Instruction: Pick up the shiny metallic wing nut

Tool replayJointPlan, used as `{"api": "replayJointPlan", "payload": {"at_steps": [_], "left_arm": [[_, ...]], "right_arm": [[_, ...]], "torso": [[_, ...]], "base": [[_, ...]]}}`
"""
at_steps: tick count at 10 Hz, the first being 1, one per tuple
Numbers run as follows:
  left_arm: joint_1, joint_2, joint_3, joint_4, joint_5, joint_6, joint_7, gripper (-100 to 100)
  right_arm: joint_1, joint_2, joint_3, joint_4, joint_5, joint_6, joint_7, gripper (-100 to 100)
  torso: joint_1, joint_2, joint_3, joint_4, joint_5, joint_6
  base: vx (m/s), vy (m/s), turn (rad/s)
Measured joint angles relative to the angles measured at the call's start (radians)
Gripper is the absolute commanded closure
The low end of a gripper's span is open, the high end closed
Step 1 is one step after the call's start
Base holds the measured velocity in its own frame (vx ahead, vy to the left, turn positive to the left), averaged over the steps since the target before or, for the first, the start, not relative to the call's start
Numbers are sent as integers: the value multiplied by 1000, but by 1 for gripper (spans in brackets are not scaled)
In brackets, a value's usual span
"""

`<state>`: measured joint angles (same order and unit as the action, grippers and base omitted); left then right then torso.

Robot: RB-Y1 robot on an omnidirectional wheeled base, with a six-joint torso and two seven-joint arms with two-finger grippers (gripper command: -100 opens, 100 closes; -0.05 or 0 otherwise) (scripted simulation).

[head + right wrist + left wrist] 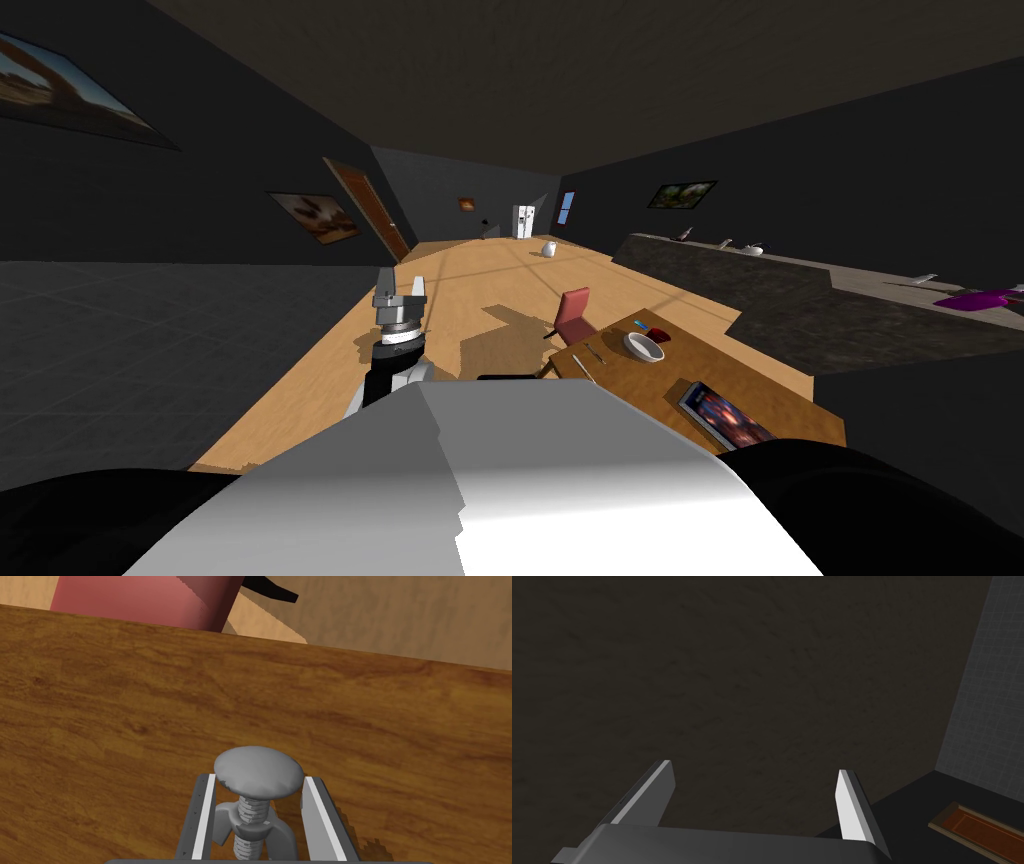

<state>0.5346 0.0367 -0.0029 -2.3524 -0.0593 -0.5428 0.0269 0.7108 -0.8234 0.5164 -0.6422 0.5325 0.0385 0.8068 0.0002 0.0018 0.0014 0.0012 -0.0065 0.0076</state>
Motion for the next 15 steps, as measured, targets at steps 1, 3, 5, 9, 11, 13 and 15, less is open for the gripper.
{"api": "replayJointPlan", "payload": {"at_steps": [1,3,5,9,11,13,15], "left_arm": [[0,0,0,0,0,0,0,0],[0,0,0,0,0,0,0,0],[0,0,0,0,0,0,0,0],[0,0,0,0,0,0,0,0],[0,0,0,0,0,0,0,0],[0,0,0,0,0,0,0,0],[0,0,0,0,0,0,0,0]], "right_arm": [[-1,2,-5,3,-14,-2,29,100],[-12,-10,1,13,-76,-15,84,100],[-16,-9,-2,20,-123,-22,141,100],[-30,-22,4,34,-234,-40,252,100],[-52,-24,-1,71,-284,-69,318,100],[-46,-33,8,51,-339,-60,371,100],[-61,-42,10,70,-396,-79,431,100]], "torso": [[0,0,0,0,0,0],[1,0,0,0,0,0],[0,0,0,0,0,0],[0,0,0,0,0,0],[2,0,0,0,0,0],[1,0,0,0,0,-1],[2,0,0,0,1,-1]], "base": [[11,19,-73],[5,8,-30],[3,9,-32],[3,16,-30],[5,21,-28],[5,11,-35],[5,20,-23]]}}
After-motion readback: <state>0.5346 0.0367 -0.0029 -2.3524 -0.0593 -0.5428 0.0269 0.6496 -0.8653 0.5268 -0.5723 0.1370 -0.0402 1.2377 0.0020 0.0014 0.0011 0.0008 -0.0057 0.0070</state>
